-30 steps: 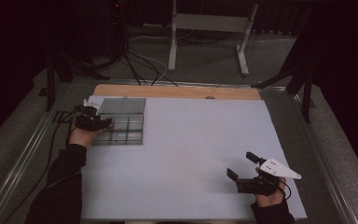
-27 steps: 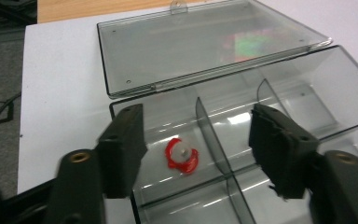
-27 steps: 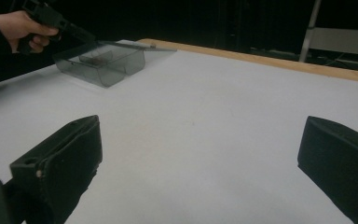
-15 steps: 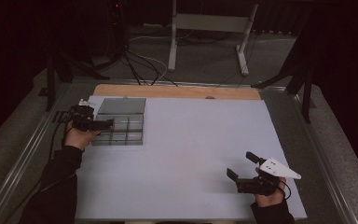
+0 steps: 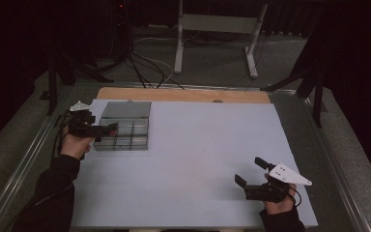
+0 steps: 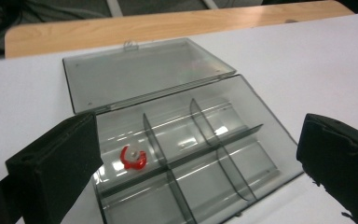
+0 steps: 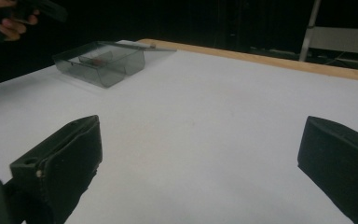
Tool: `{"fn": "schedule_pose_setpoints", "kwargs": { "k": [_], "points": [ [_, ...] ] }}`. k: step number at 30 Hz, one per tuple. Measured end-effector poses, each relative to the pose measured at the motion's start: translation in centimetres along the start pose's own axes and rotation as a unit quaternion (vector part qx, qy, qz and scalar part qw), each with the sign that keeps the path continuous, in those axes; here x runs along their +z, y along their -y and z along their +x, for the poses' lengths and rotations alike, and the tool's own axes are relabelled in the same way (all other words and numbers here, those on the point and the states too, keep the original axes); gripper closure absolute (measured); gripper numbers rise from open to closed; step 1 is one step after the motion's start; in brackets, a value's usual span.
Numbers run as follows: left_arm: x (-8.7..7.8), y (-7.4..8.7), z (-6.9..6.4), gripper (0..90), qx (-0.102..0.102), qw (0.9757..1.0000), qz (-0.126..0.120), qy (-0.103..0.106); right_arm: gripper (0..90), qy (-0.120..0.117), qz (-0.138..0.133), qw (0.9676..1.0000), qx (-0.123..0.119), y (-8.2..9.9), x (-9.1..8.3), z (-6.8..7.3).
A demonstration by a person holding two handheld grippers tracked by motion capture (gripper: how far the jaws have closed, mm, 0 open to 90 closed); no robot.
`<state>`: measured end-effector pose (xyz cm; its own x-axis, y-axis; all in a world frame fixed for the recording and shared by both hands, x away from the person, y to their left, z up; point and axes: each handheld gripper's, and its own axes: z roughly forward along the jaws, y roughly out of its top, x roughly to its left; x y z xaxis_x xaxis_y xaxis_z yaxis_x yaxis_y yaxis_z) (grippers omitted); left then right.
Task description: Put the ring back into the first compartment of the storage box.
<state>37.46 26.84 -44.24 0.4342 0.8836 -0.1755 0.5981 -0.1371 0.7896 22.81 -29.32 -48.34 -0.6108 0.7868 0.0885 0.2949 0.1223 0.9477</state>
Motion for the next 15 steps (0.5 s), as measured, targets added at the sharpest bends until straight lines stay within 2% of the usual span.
{"fn": "schedule_pose_setpoints", "kwargs": {
  "k": [2, 3, 5, 10, 13, 15],
  "points": [
    [-0.4, 0.2, -0.4, 0.4, 0.005, 0.9999, -0.009, 0.013, 0.0, -0.001, 0.000, 1.0000, 0.001, 0.0, 0.0, 0.0],
    [-0.4, 0.2, -0.4, 0.4, 0.005, 0.9999, -0.009, 0.013, 0.0, -0.001, 0.000, 1.0000, 0.001, 0.0, 0.0, 0.0],
    [-0.9, 0.7, -1.1, 0.4, 0.016, 0.9993, -0.018, 0.028, 0.0, -0.001, 0.000, 1.0000, -0.001, 0.0, 0.0, 0.0],
    [-1.4, 1.8, -2.2, 0.4, 0.031, 0.9981, -0.020, 0.050, 0.0, -0.002, 0.001, 1.0000, -0.001, 0.0, 0.0, 0.1],
    [-1.7, 2.6, -2.8, 0.4, 0.047, 0.9975, -0.019, 0.049, 0.0, -0.001, 0.001, 1.0000, -0.002, 0.0, 0.0, 0.2],
    [-1.8, 2.9, -2.9, 0.4, 0.047, 0.9972, -0.022, 0.053, 0.0, -0.001, 0.001, 1.0000, -0.003, 0.0, 0.0, 0.2]
  ]
}}
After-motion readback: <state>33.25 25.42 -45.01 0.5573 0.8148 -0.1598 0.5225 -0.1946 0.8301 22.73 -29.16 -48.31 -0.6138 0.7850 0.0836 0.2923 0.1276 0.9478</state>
